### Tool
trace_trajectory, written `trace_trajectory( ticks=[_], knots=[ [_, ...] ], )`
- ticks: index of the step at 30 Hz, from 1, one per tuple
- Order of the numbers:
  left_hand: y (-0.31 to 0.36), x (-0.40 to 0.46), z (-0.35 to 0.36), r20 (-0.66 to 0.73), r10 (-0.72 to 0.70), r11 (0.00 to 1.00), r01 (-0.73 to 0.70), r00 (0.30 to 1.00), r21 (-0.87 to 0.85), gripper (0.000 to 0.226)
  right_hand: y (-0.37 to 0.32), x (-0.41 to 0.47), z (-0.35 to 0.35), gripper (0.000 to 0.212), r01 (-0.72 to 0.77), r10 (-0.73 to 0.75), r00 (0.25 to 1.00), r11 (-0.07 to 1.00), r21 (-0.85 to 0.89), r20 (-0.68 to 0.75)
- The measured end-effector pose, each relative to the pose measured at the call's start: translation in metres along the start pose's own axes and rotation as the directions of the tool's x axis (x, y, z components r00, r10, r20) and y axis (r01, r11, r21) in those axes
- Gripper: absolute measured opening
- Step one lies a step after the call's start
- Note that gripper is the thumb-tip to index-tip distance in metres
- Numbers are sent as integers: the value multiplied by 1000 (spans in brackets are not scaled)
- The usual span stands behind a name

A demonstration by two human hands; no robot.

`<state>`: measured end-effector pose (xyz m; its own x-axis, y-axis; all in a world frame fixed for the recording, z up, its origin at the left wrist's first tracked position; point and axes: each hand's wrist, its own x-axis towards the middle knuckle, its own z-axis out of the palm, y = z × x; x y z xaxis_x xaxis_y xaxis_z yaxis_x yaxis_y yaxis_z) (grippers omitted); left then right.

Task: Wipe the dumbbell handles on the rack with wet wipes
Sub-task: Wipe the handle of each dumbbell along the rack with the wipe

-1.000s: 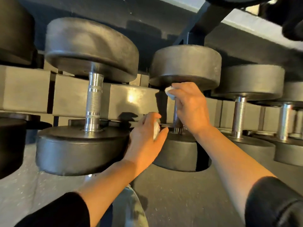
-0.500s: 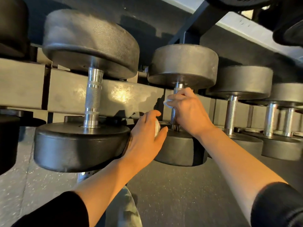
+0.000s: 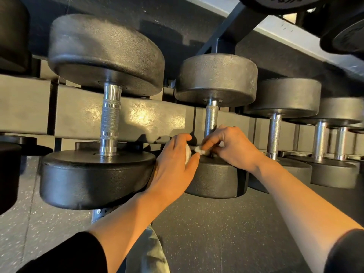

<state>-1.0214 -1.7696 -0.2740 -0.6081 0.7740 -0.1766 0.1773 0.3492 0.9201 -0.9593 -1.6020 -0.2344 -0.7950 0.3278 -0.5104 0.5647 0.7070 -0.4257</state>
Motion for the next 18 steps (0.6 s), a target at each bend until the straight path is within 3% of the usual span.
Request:
trace_trajectory(
  ticks=[2,5,7,12,18],
  knots=[
    [0,0,0,1,-1,1000,1,1000,-6,40,1,2,4,29,42,-44,973,999,-14,-229],
    [0,-2,1,5,-18,1000,18,1000,-20,40,1,10,4,28,68,-106,799,994,-85,-593],
    [0,-3,2,8,-40,998,40,999,-40,40,1,20,2,28,41,-142,716,986,-162,-683],
    [1,1,3,8,-104,994,104,995,-17,40,7,31,6,26,49,-223,805,948,-314,-549],
    [-1,1,2,24,-95,995,95,995,1,35,16,10,6,23,91,-154,917,979,-182,-369]
  ],
)
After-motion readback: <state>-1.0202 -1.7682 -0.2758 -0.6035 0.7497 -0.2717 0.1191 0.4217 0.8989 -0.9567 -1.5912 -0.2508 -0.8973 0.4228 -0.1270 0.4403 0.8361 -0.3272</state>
